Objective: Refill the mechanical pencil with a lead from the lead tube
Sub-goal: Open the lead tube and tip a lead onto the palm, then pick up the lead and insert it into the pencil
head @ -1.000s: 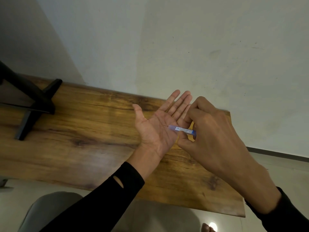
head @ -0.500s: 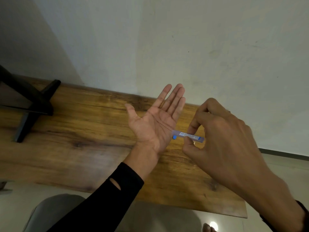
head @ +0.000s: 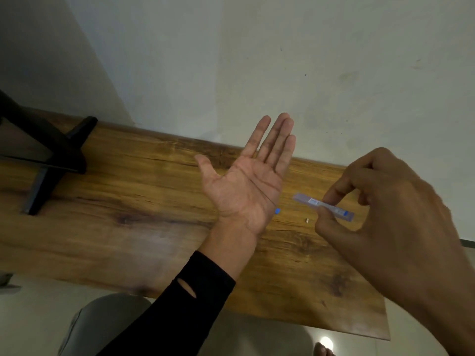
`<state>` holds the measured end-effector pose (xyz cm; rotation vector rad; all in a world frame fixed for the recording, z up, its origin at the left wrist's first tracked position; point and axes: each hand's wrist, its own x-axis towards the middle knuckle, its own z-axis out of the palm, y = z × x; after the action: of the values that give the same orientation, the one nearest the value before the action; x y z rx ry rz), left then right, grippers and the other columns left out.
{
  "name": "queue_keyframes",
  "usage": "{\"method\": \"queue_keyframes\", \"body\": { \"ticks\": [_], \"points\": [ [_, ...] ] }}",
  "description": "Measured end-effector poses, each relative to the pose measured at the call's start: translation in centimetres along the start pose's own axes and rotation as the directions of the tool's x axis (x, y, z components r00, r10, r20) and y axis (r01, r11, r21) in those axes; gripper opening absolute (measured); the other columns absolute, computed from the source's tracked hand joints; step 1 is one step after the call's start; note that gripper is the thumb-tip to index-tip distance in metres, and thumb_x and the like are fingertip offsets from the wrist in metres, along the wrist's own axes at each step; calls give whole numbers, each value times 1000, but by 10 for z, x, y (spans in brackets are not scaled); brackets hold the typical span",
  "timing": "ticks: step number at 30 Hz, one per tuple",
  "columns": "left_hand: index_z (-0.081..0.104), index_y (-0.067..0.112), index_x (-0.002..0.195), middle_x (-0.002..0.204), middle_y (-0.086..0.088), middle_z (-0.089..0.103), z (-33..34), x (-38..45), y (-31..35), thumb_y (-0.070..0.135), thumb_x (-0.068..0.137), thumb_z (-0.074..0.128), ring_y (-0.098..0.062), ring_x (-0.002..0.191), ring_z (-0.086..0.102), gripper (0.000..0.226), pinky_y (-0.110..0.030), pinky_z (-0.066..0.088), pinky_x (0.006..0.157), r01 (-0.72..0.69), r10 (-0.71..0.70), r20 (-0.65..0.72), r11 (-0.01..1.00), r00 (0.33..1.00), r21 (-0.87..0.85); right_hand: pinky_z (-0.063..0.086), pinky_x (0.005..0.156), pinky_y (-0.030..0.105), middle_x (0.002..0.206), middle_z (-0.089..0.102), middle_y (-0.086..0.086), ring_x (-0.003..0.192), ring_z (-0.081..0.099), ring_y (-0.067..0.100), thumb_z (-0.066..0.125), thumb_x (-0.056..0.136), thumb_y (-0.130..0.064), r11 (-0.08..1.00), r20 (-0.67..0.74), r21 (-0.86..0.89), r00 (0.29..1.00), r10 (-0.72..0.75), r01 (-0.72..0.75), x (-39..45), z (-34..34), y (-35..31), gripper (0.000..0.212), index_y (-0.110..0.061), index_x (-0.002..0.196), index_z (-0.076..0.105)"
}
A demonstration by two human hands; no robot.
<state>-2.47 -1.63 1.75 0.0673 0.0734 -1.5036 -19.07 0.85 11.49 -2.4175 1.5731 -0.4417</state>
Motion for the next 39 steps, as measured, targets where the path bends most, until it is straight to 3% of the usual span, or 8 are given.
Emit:
{"method": "queue_keyframes", "body": {
  "ticks": [6,12,19,22,26,29,33,39],
  "points": [
    [35,-9,164,167,-36,42,1,-1,7,96,90,26,-44,161,36,128,-51,29,132,-15,16,-18,998,1000,57,42,74,37,99,55,-5,101,46,17,86,78,-29,986,-11,34,987,161,-160,2,77,39,14,-24,82,73],
    [36,-8,164,166,-34,43,1,-2,1,96,90,26,-43,160,38,127,-49,29,133,-5,9,-41,994,999,107,46,89,45,108,55,-1,107,46,22,77,86,-41,974,24,-71,975,219,-217,-10,141,64,21,-21,93,73],
    [36,-7,165,167,-33,43,-2,-1,-2,96,90,24,-41,160,39,128,-49,27,134,20,-14,-46,991,999,135,45,84,45,108,54,-1,106,45,22,66,88,-51,957,35,-172,969,243,-234,-8,158,75,30,-22,94,69],
    [36,-7,164,167,-33,43,-2,-2,-4,96,90,24,-41,160,39,128,-48,28,134,31,-26,-39,989,999,141,44,83,40,107,55,-5,102,45,17,66,93,-56,971,-18,-47,972,232,-233,-2,146,70,32,-25,101,65],
    [36,-5,165,167,-32,43,-4,-1,-5,96,90,24,-41,160,39,126,-48,27,135,29,-25,-31,986,999,161,46,63,20,88,62,-10,75,55,8,71,92,-33,910,-184,409,970,157,-70,10,111,52,13,-25,100,64],
    [35,-5,166,169,-33,40,-2,-1,-6,96,90,27,-41,162,35,126,-49,24,136,44,-43,-7,990,999,134,47,57,20,86,64,-9,71,59,13,70,91,-22,803,-246,575,969,-14,158,12,91,35,17,-20,107,65],
    [33,-6,166,170,-33,38,-3,-1,-8,96,90,26,-41,162,35,127,-50,27,134,45,-47,12,991,999,127,49,66,30,99,61,3,82,55,17,72,89,-1,793,-189,441,907,-377,421,8,90,38,35,-6,122,62],
    [33,-6,166,170,-32,39,-5,0,-8,95,90,26,-41,163,35,127,-49,25,135,58,-59,8,990,998,125,42,83,20,114,63,8,101,51,10,67,103,-14,757,-144,322,820,-555,569,12,97,55,21,-8,123,65]
  ]
}}
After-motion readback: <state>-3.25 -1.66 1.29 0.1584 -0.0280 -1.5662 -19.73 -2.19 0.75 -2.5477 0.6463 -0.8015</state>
